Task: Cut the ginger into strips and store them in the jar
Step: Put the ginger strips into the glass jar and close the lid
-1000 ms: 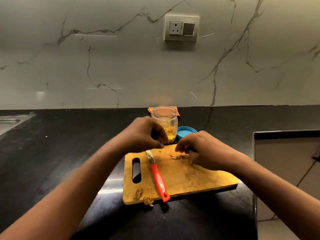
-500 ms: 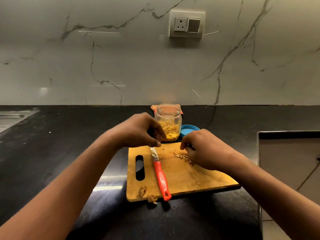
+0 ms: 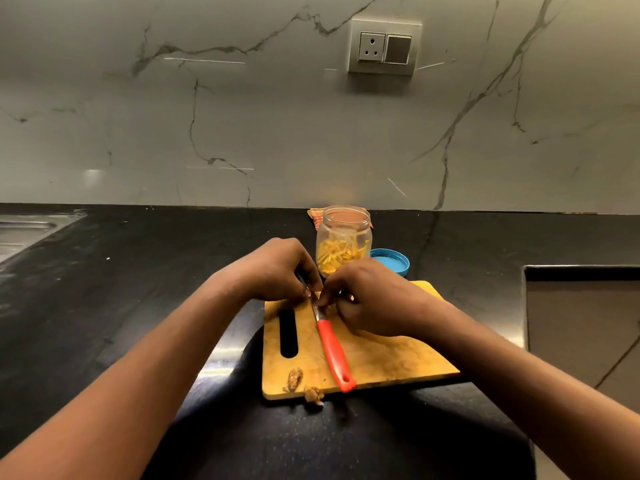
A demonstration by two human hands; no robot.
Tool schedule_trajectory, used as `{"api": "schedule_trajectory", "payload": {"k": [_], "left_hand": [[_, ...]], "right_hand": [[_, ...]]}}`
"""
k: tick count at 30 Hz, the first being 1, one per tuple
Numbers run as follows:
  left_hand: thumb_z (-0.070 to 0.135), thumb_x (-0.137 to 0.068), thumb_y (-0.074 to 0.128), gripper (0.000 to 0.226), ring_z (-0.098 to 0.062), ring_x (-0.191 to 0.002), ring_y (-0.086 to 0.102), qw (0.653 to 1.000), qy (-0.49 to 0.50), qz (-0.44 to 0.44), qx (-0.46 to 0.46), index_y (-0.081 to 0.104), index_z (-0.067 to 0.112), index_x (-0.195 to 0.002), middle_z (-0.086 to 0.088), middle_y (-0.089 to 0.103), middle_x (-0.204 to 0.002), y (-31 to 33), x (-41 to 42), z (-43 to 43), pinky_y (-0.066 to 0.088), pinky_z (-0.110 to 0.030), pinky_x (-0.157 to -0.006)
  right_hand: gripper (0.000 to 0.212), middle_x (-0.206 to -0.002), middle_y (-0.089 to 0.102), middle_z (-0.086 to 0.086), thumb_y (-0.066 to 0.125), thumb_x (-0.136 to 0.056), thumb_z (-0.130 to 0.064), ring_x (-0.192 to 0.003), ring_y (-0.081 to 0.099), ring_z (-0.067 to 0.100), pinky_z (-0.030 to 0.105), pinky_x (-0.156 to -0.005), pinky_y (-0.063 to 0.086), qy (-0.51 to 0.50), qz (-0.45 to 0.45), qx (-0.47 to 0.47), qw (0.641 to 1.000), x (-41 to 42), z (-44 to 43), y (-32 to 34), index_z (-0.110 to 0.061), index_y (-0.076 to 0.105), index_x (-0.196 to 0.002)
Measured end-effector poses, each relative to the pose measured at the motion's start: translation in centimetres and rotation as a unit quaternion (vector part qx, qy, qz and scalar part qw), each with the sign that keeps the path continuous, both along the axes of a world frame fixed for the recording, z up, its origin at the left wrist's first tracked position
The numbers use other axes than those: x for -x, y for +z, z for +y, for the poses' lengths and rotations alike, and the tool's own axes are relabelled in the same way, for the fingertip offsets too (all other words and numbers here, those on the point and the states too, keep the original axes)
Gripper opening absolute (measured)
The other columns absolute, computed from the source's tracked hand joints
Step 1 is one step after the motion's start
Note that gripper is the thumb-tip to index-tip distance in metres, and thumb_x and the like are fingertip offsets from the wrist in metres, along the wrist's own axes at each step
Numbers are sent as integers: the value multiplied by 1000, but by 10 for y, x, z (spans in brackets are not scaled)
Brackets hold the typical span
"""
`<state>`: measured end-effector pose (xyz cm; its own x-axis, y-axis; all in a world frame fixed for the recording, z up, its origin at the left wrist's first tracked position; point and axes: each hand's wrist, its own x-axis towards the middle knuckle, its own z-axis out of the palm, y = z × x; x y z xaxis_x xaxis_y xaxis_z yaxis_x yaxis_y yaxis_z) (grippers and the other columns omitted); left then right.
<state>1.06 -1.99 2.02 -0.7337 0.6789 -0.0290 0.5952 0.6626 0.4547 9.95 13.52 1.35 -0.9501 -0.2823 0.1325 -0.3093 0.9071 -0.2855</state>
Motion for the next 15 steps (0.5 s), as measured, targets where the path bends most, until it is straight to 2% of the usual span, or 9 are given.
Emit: {"api": "schedule_trajectory", "payload": {"k": [5, 10, 14, 15], "left_hand": [[9, -87, 72, 17, -4, -85, 60, 1000, 0, 4, 7, 77, 22, -96, 13, 67, -95, -2, 0, 3, 42, -11, -63], [14, -87, 73, 16, -2, -87, 60, 999, -10, 35, -36, 76, 22, -99, 12, 67, -98, -1, -7, 9, 44, -10, -65], [15, -88, 71, 20, -5, -92, 63, 997, -45, 61, -3, 74, 22, -106, 9, 68, -104, -4, -18, 26, 48, -11, -68], [14, -89, 70, 21, -6, -94, 63, 996, -54, 65, 11, 73, 21, -108, 8, 68, -106, -5, -20, 31, 49, -11, -70]], "right_hand": [[21, -97, 69, -9, 57, -89, -12, -86, 62, 5, 19, -80, 53, -33, -10, -16, 999, -4, 13, 6, -20, 71, -104], [19, -92, 64, -12, 58, -88, -13, -77, 62, 4, 23, -73, 56, -105, 14, -32, 994, -19, 38, 23, -23, 72, -97], [15, -93, 64, -6, 58, -91, -17, -73, 65, 8, 23, -73, 56, -180, -114, -41, 976, -33, 55, 25, -20, 68, -102], [15, -91, 64, -6, 58, -91, -17, -74, 63, 8, 24, -75, 56, -189, -122, -43, 973, -34, 54, 22, -19, 68, -102]]}}
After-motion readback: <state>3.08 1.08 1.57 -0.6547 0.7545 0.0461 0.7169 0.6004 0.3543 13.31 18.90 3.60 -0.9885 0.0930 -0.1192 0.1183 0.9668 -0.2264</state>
